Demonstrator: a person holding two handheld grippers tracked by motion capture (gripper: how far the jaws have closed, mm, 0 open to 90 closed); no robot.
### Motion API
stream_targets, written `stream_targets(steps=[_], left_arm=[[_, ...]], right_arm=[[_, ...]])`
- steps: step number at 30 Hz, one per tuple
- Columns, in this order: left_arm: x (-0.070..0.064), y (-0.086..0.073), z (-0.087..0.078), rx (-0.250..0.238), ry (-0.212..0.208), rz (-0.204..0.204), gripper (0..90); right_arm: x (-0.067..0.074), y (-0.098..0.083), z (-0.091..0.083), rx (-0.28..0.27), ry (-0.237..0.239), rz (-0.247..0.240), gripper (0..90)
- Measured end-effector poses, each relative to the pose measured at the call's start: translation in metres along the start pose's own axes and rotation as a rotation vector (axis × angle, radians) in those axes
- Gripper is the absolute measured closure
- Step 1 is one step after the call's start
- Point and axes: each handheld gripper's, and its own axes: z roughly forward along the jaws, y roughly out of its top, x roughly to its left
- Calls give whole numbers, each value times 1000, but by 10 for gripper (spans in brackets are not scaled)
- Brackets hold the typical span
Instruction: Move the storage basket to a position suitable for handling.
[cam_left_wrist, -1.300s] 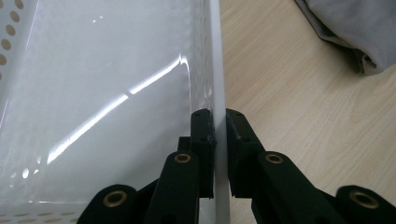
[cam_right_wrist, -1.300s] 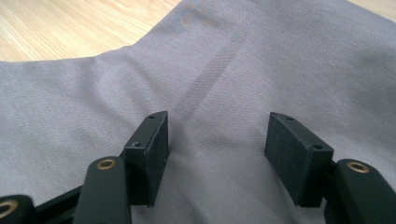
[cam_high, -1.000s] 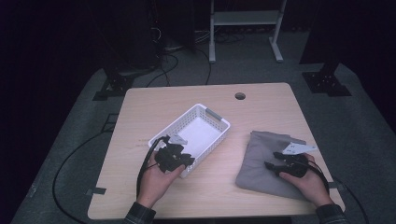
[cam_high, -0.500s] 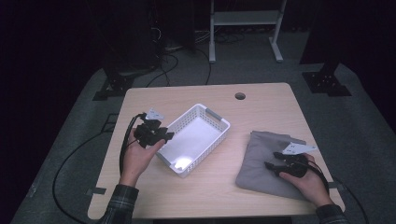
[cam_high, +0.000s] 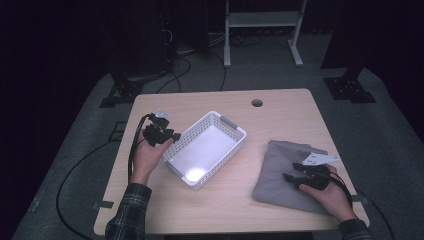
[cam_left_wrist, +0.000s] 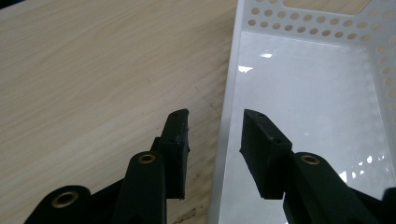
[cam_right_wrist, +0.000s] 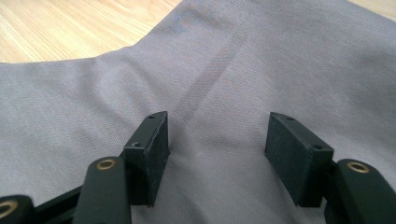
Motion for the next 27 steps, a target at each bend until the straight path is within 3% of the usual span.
stream_targets(steps=[6,10,14,19,27], left_arm=[[0,-2,10,53,7,18,656],[-3,-2,14,81,24,40,780],[-5,-3,12,91,10,43,811],[-7,-11,4,90,-3,16,836],[-6,-34,-20,83,27,-41,840]], right_arm=[[0,0,0,0,1,0,382],[0,0,0,0,1,2,382],[0,0,0,1,0,0,382],[0,0,0,0,-1,-2,382],[0,0,0,1,-2,-4,382]])
